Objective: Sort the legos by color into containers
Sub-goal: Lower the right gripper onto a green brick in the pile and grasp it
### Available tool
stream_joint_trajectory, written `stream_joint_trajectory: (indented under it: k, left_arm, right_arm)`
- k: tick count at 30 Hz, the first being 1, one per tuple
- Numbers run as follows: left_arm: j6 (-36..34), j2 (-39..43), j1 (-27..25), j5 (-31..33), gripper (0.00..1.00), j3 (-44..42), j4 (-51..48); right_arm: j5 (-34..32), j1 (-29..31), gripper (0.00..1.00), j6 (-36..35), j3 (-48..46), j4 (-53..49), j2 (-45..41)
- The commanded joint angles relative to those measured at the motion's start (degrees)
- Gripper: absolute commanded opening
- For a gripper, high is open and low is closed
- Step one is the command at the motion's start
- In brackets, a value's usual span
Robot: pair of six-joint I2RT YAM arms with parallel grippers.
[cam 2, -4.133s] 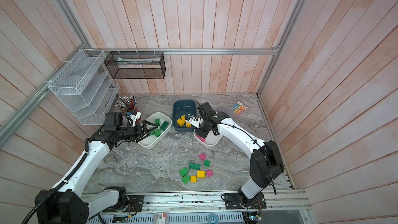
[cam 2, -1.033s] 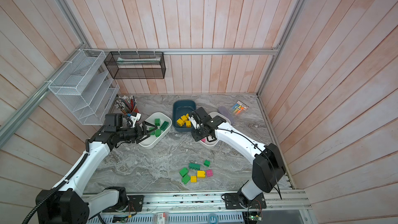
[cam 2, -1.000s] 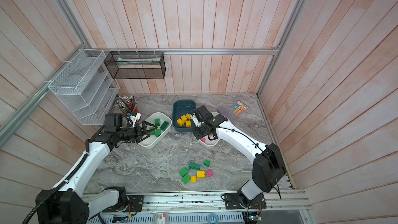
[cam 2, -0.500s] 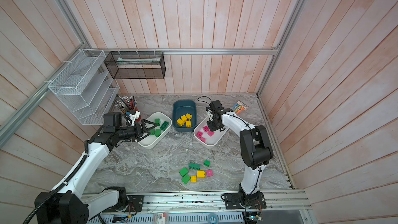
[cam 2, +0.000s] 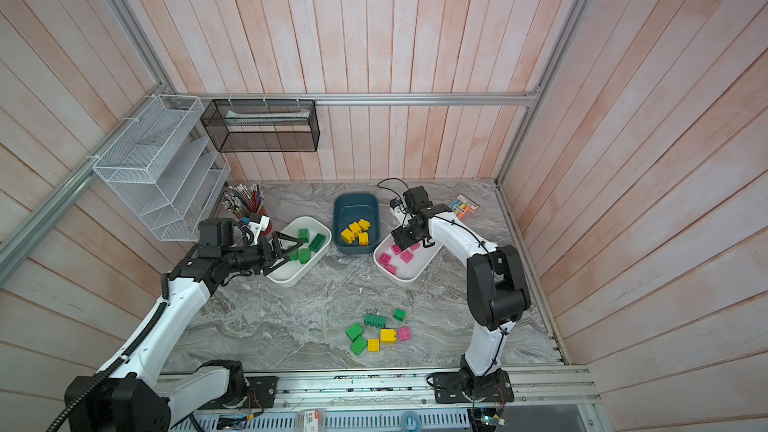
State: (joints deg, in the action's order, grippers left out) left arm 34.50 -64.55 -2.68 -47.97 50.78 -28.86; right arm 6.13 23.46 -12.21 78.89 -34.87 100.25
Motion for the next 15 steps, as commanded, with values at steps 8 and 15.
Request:
stream_joint_trajectory:
  k: [8, 15]
  left_arm:
    - [-4.41, -1.69, 1.65, -0.31, 1.0, 2.46, -2.78]
    - [-4.88, -2.64, 1.97, -0.66, 1.0, 3.18, -2.34]
  right_arm:
    - [13.22, 17.58, 0.73, -8.74, -13.46, -3.44, -18.55]
    - [12.63, 26.28, 0.74, -17.12, -22.67, -1.3, -20.31]
